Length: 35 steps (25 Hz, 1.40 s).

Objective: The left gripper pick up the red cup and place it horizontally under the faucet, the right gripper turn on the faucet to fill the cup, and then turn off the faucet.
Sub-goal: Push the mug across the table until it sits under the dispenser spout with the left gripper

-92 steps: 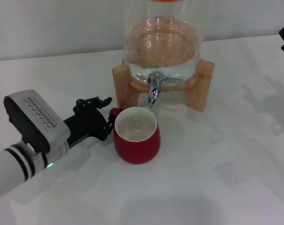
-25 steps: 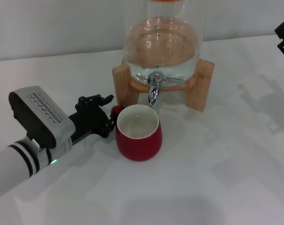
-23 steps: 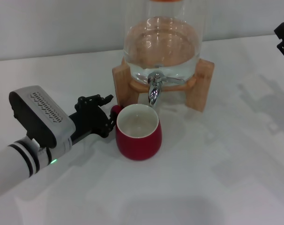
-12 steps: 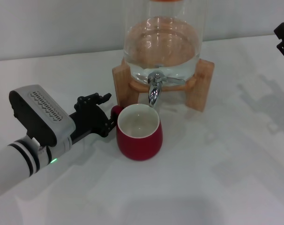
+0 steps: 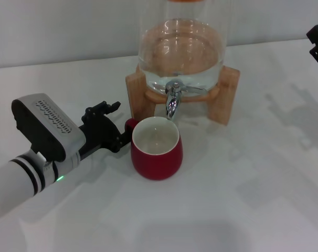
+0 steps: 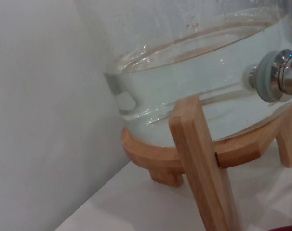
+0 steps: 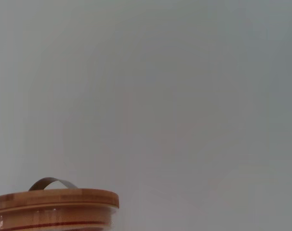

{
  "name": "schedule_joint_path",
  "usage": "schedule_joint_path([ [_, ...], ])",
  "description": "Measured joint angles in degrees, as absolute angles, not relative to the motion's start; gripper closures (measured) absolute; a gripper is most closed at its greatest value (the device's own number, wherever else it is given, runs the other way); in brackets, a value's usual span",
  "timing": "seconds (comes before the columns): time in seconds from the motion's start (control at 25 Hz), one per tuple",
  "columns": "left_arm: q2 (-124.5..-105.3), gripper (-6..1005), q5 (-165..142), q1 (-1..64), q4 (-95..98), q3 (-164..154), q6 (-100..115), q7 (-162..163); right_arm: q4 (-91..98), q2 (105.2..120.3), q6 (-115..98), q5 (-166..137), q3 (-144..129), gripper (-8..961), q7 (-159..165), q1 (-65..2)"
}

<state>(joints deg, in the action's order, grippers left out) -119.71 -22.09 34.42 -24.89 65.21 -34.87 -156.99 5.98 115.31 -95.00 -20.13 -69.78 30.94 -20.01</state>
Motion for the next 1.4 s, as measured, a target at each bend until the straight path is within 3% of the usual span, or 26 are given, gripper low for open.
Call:
schedule_joint_path([
  [0.52, -119.68, 302, -22.0, 34.6, -25.0, 65.2, -34.8, -157.1, 6.0, 115.31, -94.8, -20.1, -69.8, 160, 30.9, -20.0],
  [0.96, -119.7, 124, -21.8, 34.5, -25.7, 65.2, -34.7, -157.2, 6.5, 115.31, -94.5, -19.9, -69.8, 162, 30.8, -20.0],
  [1.4, -119.71, 124, -22.1, 33.8, -27.3, 64.0, -31.9, -157.5, 6.8, 115.31, -94.4, -19.8, -69.8, 167, 30.7, -20.1],
])
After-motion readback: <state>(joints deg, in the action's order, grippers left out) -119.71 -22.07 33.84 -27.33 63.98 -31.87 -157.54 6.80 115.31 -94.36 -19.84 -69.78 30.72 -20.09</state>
